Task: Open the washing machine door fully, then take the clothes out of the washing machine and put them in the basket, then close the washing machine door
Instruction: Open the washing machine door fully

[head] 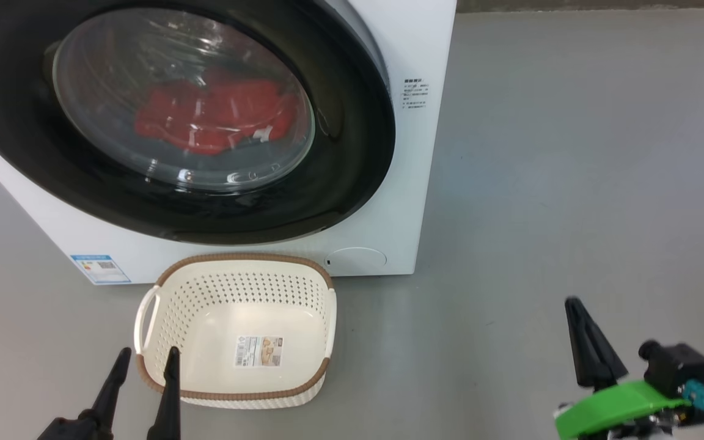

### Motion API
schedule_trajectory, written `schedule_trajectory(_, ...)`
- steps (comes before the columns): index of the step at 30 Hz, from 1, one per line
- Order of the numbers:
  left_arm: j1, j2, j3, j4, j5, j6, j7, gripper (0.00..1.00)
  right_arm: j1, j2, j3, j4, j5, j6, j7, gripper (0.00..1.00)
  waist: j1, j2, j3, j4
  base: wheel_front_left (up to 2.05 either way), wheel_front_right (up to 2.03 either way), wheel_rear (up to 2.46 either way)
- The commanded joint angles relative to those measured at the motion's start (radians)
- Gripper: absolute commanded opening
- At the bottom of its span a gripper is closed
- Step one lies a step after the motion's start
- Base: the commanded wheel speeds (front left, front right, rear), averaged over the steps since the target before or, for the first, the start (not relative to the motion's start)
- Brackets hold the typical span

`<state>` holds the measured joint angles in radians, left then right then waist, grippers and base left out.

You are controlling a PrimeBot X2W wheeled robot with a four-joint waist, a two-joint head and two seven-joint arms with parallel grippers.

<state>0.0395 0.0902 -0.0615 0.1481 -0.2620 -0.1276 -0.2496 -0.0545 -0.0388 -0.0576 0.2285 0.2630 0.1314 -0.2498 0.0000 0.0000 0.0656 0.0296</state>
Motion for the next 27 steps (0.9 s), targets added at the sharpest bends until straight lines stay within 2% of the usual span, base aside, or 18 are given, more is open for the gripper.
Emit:
schedule_trajectory(1, -0.024, 0.008, 0.030, -0.028, -0.011, -0.003, -0.012, 1.00, -0.059, -0.011, 0.035, -0.031, 0.031, -0.001, -0.012, 0.00, 0.0000, 0.0000, 0.008, 0.004, 0.00, 0.00, 0.00)
schedule_trajectory(5, -0.039, 0.012, 0.025, -0.035, -0.017, -0.003, -0.012, 1.00, -0.146, -0.016, 0.049, -0.041, 0.070, -0.001, -0.012, 0.00, 0.0000, 0.0000, 0.033, 0.013, 0.00, 0.00, 0.00)
schedule_trajectory(15, -0.107, 0.029, 0.011, -0.052, -0.041, -0.003, -0.012, 1.00, -0.444, -0.036, 0.092, -0.026, 0.072, -0.001, -0.012, 0.00, 0.0000, 0.0000, 0.123, 0.052, 0.00, 0.00, 0.00)
schedule_trajectory(27, -0.156, 0.041, -0.011, -0.046, -0.064, -0.003, -0.012, 1.00, -0.677, -0.067, 0.113, 0.074, 0.106, -0.001, -0.012, 0.00, 0.0000, 0.0000, 0.175, 0.108, 0.00, 0.00, 0.00)
